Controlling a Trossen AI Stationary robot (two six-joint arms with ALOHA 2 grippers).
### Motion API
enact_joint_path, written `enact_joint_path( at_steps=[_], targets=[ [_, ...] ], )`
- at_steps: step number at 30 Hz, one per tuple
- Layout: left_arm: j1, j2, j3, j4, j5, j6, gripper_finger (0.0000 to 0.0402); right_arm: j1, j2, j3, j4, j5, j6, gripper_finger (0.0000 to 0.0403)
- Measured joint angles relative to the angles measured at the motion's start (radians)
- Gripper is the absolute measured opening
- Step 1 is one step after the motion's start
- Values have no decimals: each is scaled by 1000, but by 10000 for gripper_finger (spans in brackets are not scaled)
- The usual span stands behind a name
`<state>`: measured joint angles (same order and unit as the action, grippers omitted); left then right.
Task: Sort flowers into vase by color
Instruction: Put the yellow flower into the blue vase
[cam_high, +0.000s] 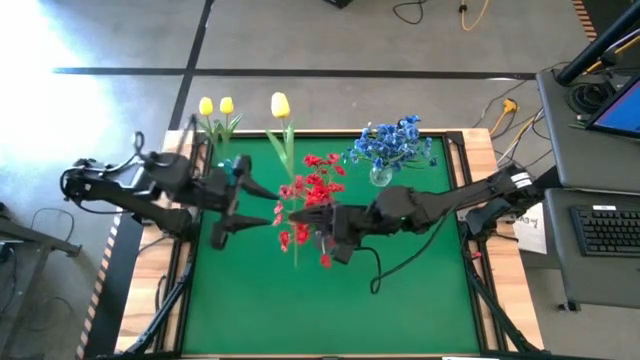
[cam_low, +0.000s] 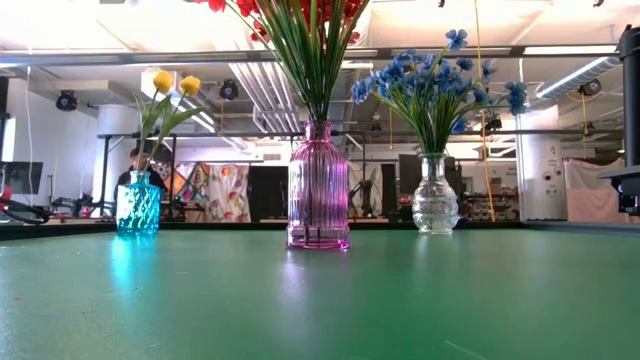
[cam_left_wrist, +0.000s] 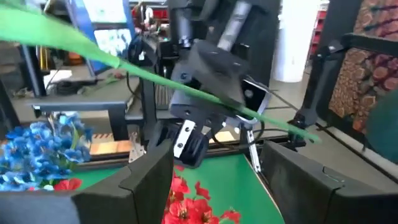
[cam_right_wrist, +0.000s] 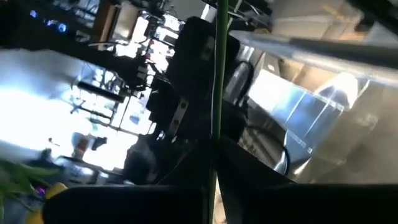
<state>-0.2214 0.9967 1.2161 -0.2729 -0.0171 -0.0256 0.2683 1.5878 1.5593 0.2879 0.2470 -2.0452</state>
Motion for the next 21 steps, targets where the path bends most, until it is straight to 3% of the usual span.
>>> enact_joint_path(
  at_steps=[12, 21],
  targets=[
    [2, 71, 9, 121, -16, -43, 229, 36, 41, -6, 3, 43, -254, 9],
    [3, 88, 12, 140, 1, -47, 229, 35, 63, -7, 2, 53, -290, 9]
  ],
)
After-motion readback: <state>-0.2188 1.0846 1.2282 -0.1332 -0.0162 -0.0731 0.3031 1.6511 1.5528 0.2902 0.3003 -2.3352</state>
